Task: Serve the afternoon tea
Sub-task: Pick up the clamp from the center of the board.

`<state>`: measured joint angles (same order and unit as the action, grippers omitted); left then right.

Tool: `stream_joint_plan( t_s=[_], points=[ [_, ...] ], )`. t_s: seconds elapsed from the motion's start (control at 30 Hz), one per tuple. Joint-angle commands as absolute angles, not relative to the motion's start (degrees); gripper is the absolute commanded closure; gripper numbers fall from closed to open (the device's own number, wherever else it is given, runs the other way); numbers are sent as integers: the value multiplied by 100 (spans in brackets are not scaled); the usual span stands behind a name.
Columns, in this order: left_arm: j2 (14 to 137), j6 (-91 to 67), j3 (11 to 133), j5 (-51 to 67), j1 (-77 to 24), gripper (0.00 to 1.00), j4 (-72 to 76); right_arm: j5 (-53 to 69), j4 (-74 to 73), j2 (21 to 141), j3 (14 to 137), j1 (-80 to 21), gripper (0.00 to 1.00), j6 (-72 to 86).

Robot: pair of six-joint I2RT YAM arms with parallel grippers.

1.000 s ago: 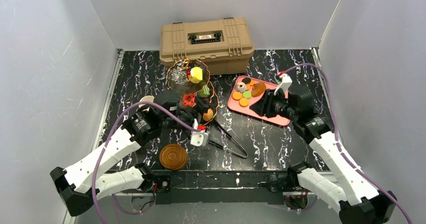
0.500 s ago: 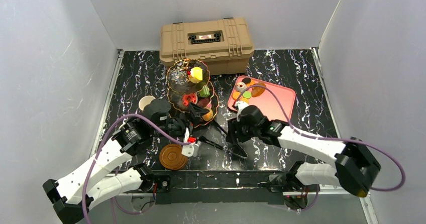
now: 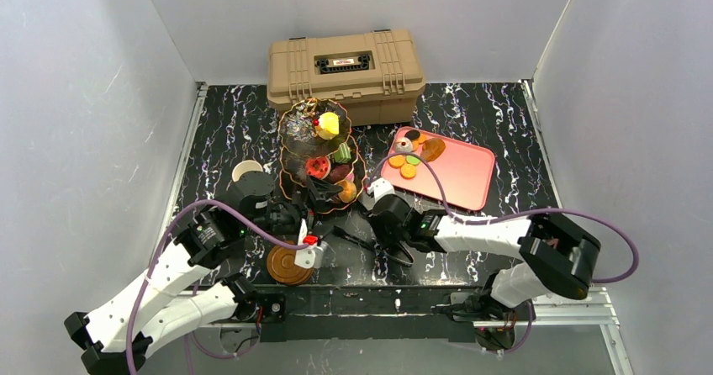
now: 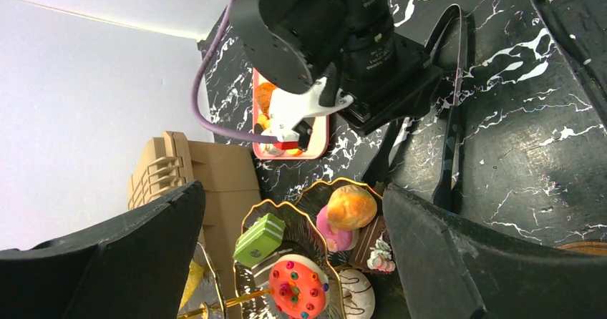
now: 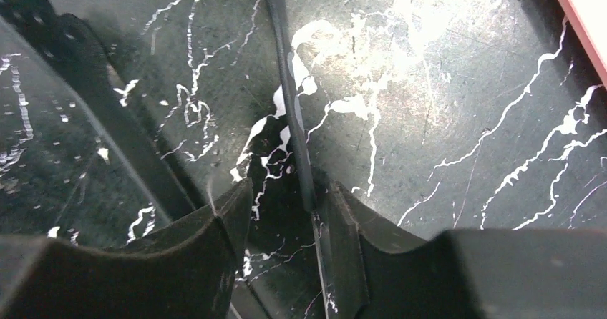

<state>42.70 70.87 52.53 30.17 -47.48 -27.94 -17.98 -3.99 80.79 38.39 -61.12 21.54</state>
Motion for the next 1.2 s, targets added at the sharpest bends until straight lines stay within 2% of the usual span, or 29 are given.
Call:
stream_joint_plan(
  t_s=[0.0, 0.17, 0.3, 0.53, 0.77, 0.87, 1.0, 1.17],
  points=[
    [4194, 7005, 5353, 3058, -4765, 7, -2932, -2564, -53, 8284, 3877, -6260, 55, 2076],
    [4166, 7094, 5344, 3110, -4771, 7, -2962, -2646, -335, 7722, 3771, -6275, 80, 2149],
    [4210, 7201, 5344, 3264, -4764, 7, -2941, -2423, -1115, 7042, 3959, -6276, 88, 2110],
    [4439, 7965, 5215, 3643, -4816, 6, -2874, -2031, -2358, 6125, 4396, -6275, 91, 2266],
    [4796, 10286, 4778, 3398, -5129, 6, -2840, -1653, -3554, 6070, 5496, -6267, 91, 2248],
    [4902, 10822, 4574, 3171, -5209, 6, -2581, -1552, -3896, 6120, 5976, -6246, 91, 2342],
    [5009, 11104, 4187, 2721, -5343, 8, -1661, -1337, -4075, 6166, 6375, -6168, 91, 2455],
    [5369, 11224, 3779, 2029, -5484, 17, 205, -1176, -4250, 6325, 6652, -6144, 91, 2479]
  ],
)
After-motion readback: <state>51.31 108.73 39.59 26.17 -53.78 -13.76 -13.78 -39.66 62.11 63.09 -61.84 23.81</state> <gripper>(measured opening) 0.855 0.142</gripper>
